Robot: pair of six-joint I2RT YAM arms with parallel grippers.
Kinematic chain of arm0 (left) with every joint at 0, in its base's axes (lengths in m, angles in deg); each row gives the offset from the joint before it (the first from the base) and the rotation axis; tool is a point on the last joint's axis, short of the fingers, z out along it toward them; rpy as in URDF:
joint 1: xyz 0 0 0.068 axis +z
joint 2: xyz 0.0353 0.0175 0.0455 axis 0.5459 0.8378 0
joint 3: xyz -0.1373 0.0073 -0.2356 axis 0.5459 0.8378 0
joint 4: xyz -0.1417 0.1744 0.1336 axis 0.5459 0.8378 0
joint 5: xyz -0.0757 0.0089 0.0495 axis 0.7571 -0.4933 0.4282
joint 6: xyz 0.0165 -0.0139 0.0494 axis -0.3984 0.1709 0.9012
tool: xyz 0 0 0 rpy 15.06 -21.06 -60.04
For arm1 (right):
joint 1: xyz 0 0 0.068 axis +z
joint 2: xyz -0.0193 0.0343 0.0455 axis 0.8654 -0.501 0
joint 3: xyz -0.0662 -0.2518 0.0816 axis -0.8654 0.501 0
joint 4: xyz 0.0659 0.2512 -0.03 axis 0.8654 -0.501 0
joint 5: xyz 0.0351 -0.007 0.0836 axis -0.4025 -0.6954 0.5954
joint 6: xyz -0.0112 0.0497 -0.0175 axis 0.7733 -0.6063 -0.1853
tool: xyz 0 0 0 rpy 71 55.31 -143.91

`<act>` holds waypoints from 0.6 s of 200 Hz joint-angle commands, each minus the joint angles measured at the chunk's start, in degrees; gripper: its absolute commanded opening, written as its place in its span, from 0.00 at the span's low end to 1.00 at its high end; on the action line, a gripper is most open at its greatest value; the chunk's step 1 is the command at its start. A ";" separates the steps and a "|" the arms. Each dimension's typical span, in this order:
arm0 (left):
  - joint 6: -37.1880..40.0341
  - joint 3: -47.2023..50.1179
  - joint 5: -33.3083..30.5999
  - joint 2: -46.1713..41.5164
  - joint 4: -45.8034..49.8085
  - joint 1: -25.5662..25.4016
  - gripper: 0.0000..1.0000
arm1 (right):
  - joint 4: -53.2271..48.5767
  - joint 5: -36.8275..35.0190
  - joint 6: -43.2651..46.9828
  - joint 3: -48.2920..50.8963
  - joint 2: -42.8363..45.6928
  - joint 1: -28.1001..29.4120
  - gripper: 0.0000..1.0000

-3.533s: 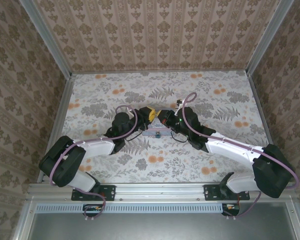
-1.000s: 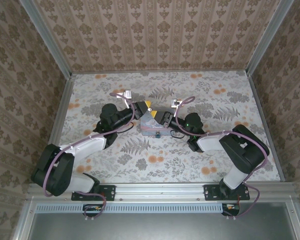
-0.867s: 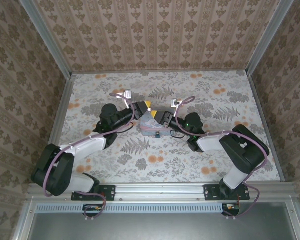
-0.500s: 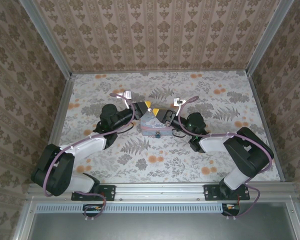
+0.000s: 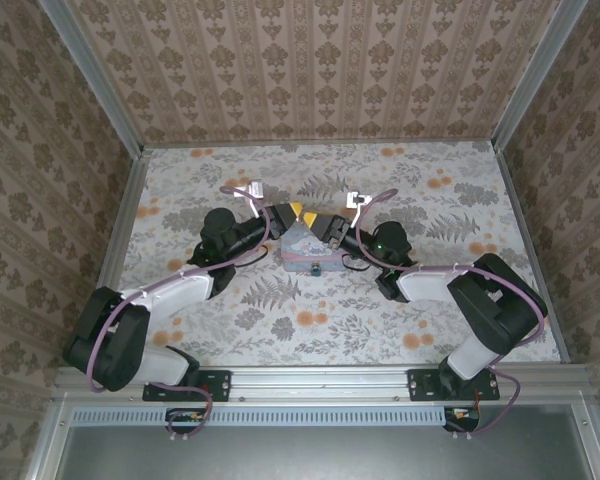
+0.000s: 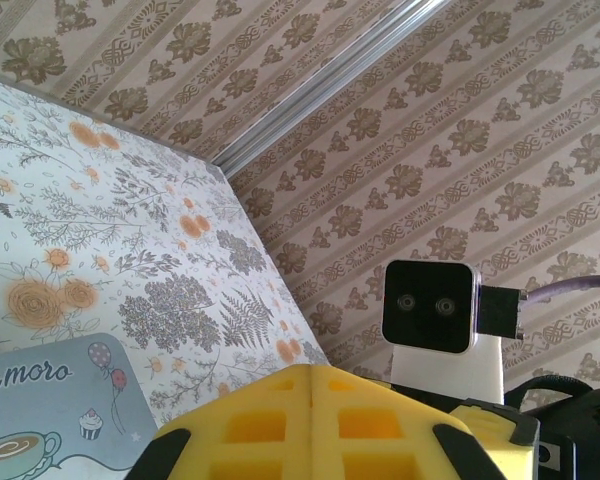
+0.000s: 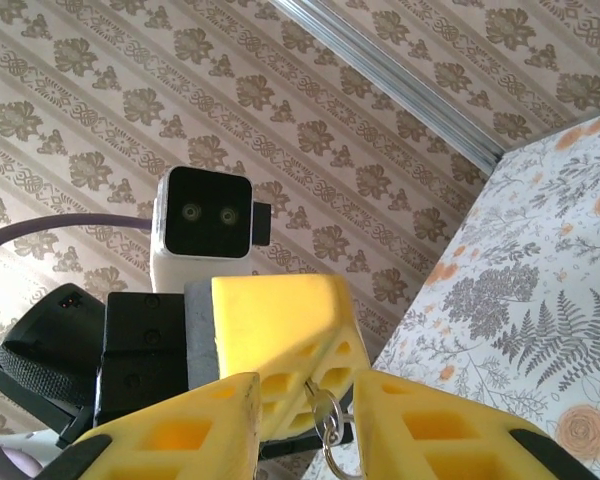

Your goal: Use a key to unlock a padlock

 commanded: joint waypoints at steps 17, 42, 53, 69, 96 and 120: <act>-0.97 -0.05 -0.23 0.87 -2.53 -0.25 0.00 | 2.69 2.30 -0.36 -2.06 -1.76 0.78 0.32; -1.25 -0.14 -0.45 1.04 -2.71 -0.25 0.00 | 2.84 2.81 -0.47 -2.44 -2.51 1.03 0.31; -1.34 -0.16 -0.39 1.08 -2.72 -0.25 0.00 | 2.81 2.88 -0.46 -2.35 -2.65 1.11 0.29; -1.43 -0.11 -0.39 1.28 -2.80 -0.25 0.00 | 2.83 3.14 -0.41 -2.32 -2.83 1.12 0.28; -1.58 -0.23 -0.28 1.55 -3.08 -0.25 0.00 | 2.85 3.97 -0.45 -2.72 -2.92 1.21 0.27; -1.66 -0.42 0.13 1.81 -3.19 -0.25 0.00 | 2.79 4.39 -0.48 -3.05 -3.23 1.24 0.25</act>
